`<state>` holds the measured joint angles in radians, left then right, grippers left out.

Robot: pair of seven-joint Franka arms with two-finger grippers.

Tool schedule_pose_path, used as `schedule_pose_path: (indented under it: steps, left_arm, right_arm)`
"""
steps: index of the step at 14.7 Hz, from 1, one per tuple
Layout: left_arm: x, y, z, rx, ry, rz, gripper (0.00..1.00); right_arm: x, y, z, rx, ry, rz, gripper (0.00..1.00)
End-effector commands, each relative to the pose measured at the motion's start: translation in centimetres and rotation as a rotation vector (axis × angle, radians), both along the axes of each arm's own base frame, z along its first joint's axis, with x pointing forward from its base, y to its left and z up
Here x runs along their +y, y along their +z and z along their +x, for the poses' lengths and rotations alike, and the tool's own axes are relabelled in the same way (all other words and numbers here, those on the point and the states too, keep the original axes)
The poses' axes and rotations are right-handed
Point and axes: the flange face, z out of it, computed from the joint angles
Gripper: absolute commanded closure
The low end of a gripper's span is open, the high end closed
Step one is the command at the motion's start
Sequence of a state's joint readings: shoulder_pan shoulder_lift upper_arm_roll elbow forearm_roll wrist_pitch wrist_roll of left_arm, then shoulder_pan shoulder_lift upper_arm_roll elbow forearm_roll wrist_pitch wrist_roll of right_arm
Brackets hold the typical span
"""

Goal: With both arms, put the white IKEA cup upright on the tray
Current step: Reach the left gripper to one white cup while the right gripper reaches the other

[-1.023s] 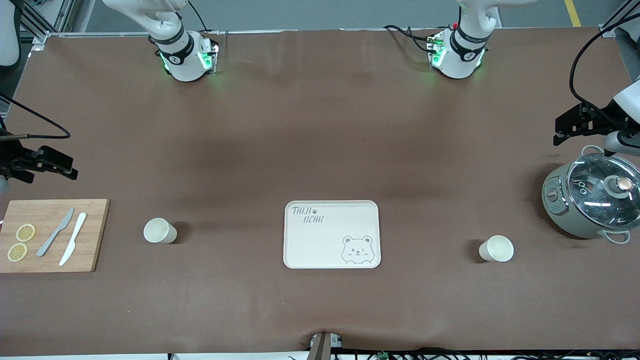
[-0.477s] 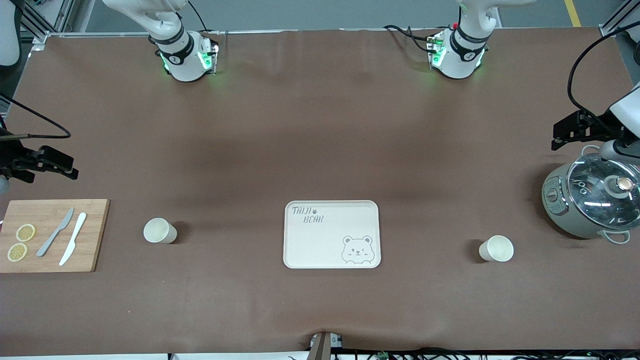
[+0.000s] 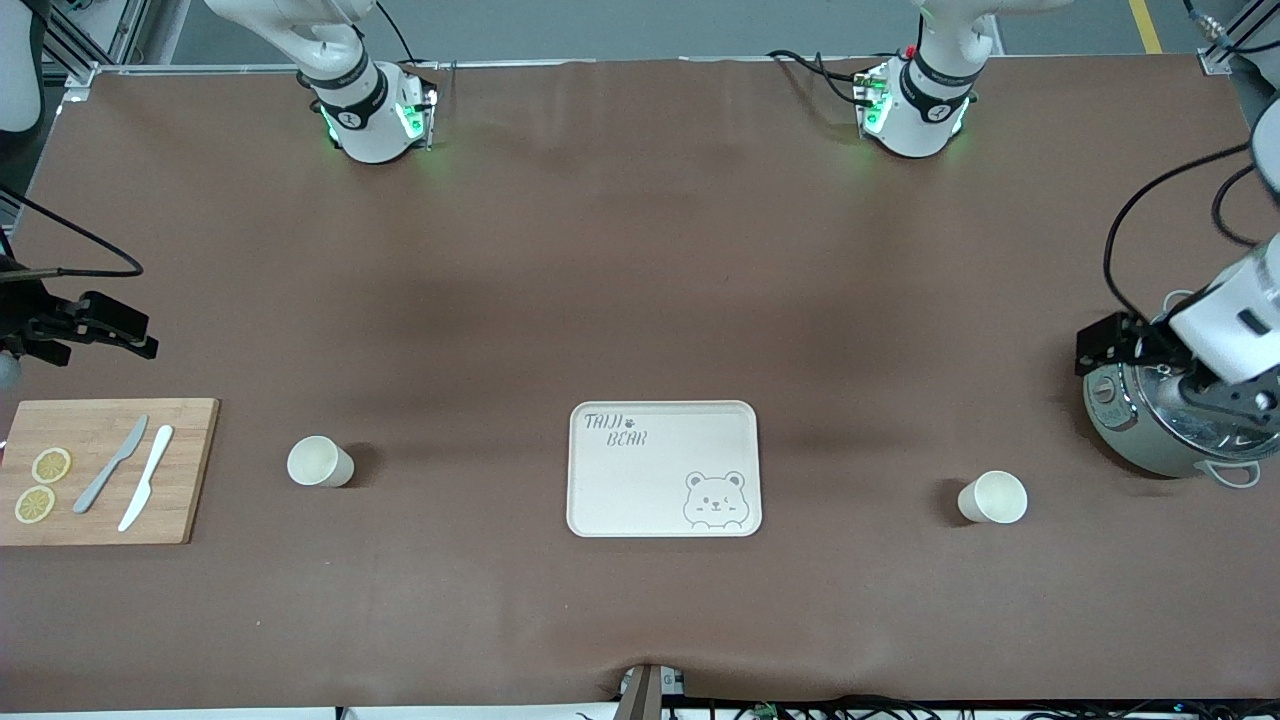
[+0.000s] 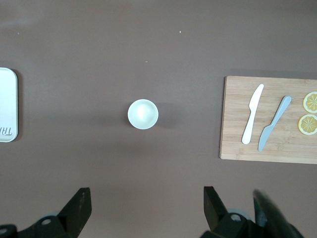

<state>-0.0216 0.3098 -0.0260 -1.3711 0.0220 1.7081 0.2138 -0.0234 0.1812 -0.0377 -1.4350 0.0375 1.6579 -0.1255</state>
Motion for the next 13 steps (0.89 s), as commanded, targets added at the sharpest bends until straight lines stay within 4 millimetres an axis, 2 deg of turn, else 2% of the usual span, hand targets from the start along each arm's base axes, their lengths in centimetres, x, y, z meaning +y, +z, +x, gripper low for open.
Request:
schedule_pose_path:
  steps: [1,4,6,8,11,13]
  left_arm:
    - [2.0,-3.1,1.9,-0.003,0.019,-0.015,0.00]
    - [2.1,-6.9,3.4,-0.004,0.007,-0.016,0.00]
    - [3.5,-9.2,3.6,-0.030,0.002,-0.018,0.00]
    - [4.0,-12.2,3.4,-0.055,-0.017,-0.019,0.00]
    - [4.8,-17.2,2.6,-0.104,-0.029,-0.015,0.00]
    - [5.2,-19.7,1.9,-0.135,-0.047,-0.012,0.00]
  right_arm:
    - [0.2,0.2,-0.4,0.006,0.007,-0.013,0.00]
    - [0.5,0.7,-0.6,0.005,0.016,-0.010,0.00]
    - [0.7,0.7,-0.4,0.001,0.057,-0.001,0.00]
    - [0.6,0.4,-0.1,-0.007,0.060,-0.002,0.00]
    - [2.1,-0.9,0.9,-0.016,0.074,-0.006,0.00]
    - [2.3,-3.2,2.4,-0.015,0.082,-0.014,0.00]
